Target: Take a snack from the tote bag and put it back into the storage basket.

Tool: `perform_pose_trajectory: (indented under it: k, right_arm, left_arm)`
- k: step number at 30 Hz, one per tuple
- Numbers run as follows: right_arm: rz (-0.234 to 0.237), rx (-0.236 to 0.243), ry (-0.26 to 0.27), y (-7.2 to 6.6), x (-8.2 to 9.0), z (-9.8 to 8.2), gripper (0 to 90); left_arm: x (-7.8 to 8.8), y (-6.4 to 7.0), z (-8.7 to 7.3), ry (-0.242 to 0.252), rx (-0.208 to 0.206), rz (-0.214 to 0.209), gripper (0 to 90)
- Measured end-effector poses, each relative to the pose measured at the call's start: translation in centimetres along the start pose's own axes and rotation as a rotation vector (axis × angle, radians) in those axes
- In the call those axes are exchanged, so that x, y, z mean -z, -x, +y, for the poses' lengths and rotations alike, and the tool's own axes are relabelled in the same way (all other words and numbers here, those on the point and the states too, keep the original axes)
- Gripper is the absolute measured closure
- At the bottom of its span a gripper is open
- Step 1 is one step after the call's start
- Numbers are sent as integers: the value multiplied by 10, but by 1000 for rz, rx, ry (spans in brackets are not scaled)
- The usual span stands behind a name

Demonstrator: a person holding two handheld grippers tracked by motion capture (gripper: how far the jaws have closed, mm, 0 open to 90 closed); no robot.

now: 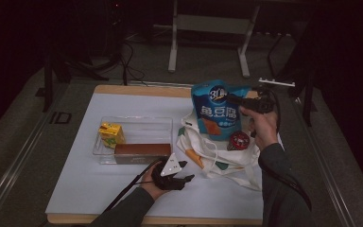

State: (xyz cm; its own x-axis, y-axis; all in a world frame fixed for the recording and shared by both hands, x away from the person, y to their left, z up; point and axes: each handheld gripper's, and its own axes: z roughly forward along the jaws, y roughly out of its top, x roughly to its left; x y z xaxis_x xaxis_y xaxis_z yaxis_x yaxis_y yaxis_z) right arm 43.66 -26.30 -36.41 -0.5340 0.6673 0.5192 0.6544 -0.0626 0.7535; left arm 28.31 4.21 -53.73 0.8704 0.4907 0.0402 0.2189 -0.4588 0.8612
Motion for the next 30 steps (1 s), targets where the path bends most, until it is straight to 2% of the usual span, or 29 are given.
perform_pose_trajectory:
  k: [12, 21, 30]
  right_arm:
    - [17, -5, 31, -16, 12, 14, 894]
    - [35, -10, 58, -26, 20, 21, 893]
    - [54, -5, 58, -32, 23, 23, 893]
  left_arm:
    - [1, 0, -1, 10, 7, -4, 435]
    - [1, 1, -1, 16, -5, -4, 436]
    - [1, 2, -1, 6, -25, 0, 431]
